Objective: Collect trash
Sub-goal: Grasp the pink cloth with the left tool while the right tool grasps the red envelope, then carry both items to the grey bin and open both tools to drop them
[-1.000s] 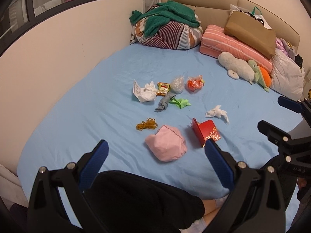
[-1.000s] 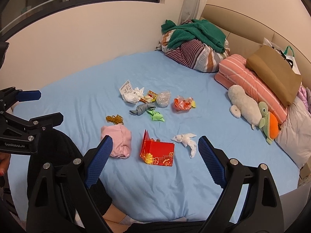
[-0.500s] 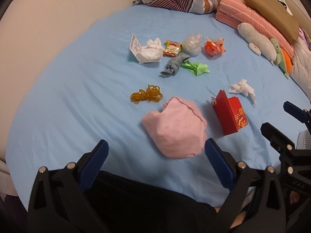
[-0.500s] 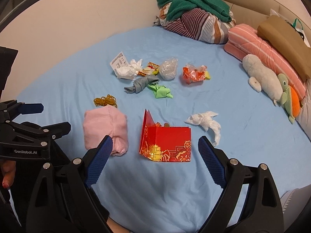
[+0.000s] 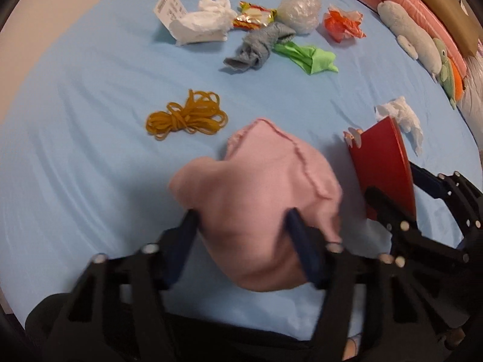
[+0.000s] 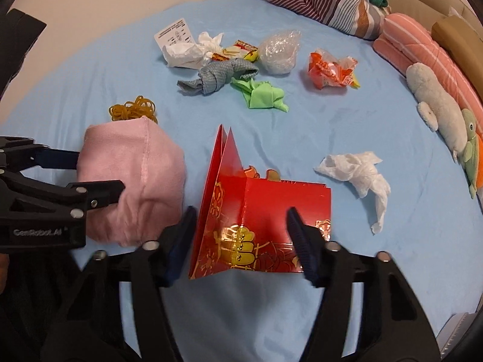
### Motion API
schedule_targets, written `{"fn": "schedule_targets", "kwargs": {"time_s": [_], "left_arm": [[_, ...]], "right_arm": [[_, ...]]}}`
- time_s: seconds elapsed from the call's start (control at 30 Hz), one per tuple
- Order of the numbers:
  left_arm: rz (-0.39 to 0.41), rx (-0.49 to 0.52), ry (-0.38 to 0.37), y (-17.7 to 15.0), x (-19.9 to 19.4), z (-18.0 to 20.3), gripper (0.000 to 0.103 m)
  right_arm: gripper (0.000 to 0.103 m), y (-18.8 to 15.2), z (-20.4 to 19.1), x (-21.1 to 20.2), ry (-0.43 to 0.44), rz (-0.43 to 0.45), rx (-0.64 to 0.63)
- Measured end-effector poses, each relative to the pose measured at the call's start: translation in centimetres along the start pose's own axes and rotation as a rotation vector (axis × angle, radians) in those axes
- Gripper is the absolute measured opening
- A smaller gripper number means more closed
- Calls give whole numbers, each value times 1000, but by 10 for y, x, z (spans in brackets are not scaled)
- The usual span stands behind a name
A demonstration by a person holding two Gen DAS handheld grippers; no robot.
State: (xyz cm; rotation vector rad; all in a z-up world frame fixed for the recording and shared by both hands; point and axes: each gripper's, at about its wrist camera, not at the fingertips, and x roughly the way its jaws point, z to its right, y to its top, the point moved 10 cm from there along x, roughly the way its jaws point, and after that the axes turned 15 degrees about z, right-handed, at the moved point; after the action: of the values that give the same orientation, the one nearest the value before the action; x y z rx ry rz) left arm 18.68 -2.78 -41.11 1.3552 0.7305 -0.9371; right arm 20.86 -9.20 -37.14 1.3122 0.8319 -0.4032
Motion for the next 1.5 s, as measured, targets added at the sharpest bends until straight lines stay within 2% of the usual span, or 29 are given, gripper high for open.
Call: {"fn": "schedule_targets", "kwargs": {"time_s": [0.03, 0.13, 0.27, 0.43, 0.63, 0.77, 0.9, 1.03, 1.2, 1.43, 1.5], "left_arm": [[-14, -3, -5, -3, 5, 0, 35], [-3, -5, -32, -2, 8, 3, 20], [20, -13, -53, -2, 2, 3, 14], [59, 12, -66, 2, -19, 9, 13], [124, 62, -76, 16, -60, 24, 13], [207, 121, -84, 37, -99, 45, 13], [298, 176, -114, 58, -148, 68, 13], [376, 242, -167, 75, -192, 104, 13], [463, 347, -264, 86, -241, 166, 13], [548, 511, -461, 92, -297, 292, 13], [573, 561, -527, 90, -314, 334, 13]], "right_arm": [[32, -2, -2, 3, 13, -9, 5], [13, -4, -4, 5, 29, -11, 13], [4, 0, 2, -2, 14, 15, 25], [2, 6, 9, -22, 22, 50, 73], [2, 23, 22, -72, 13, 140, 113], [2, 36, 37, -124, 3, 221, 147], [2, 48, 68, -192, -44, 308, 173], [2, 49, 108, -272, -124, 396, 209], [2, 26, 164, -367, -257, 467, 263], [2, -22, 236, -474, -462, 520, 356], [2, -33, 253, -493, -523, 528, 381]]}}
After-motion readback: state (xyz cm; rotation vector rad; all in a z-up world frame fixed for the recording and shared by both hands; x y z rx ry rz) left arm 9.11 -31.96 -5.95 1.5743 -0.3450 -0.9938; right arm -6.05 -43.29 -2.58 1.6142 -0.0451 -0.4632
